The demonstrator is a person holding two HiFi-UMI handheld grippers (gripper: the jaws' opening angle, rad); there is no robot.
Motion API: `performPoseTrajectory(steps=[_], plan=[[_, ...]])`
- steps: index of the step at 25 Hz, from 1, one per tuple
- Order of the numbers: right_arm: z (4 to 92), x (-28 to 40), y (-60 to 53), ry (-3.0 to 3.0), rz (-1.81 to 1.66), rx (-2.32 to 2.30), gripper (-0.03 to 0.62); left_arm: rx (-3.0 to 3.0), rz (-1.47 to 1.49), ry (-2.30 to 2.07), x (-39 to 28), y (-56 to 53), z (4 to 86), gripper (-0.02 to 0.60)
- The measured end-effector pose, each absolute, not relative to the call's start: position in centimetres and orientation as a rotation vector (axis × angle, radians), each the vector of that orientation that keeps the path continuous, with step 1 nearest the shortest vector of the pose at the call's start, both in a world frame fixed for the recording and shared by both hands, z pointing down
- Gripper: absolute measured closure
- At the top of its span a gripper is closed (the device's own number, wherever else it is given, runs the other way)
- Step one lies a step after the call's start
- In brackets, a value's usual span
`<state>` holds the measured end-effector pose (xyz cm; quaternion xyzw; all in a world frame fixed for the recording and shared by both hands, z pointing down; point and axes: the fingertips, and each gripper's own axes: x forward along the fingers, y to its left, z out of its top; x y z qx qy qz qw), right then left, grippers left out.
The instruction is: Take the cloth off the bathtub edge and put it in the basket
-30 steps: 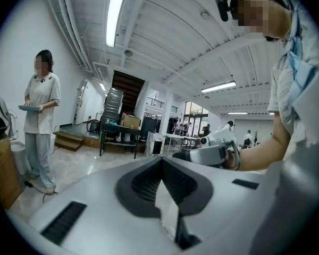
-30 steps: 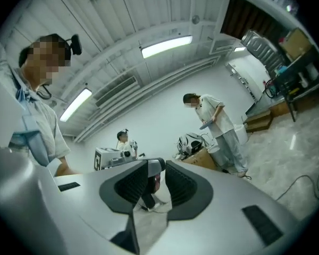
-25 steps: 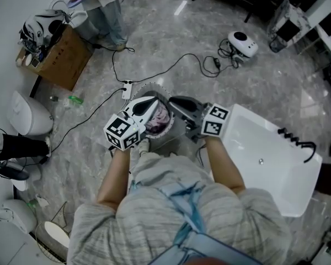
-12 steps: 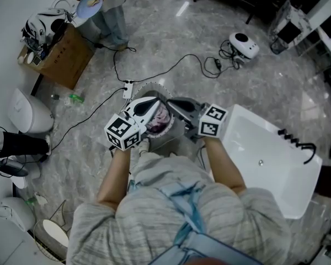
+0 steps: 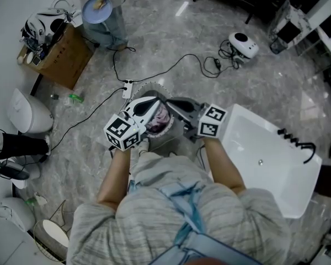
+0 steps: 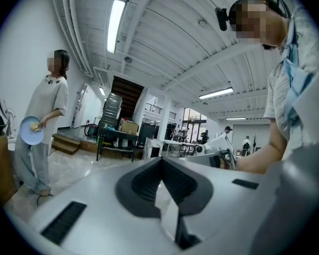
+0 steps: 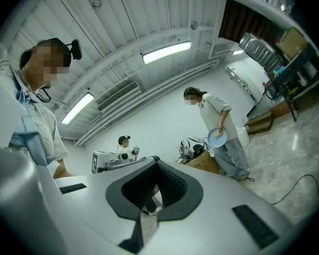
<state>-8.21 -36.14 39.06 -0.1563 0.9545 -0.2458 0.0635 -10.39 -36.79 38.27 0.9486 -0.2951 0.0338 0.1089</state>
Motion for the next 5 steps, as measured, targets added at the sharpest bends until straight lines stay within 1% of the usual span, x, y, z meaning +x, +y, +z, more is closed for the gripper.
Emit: performPoseTrajectory(steps=[5], plan=[[39.41,-8.24,-36.06,2.880,-0.751,-0.478,0.591,2.793,0.091,-0.869,-10.46,-36.72,38.38,0.577]])
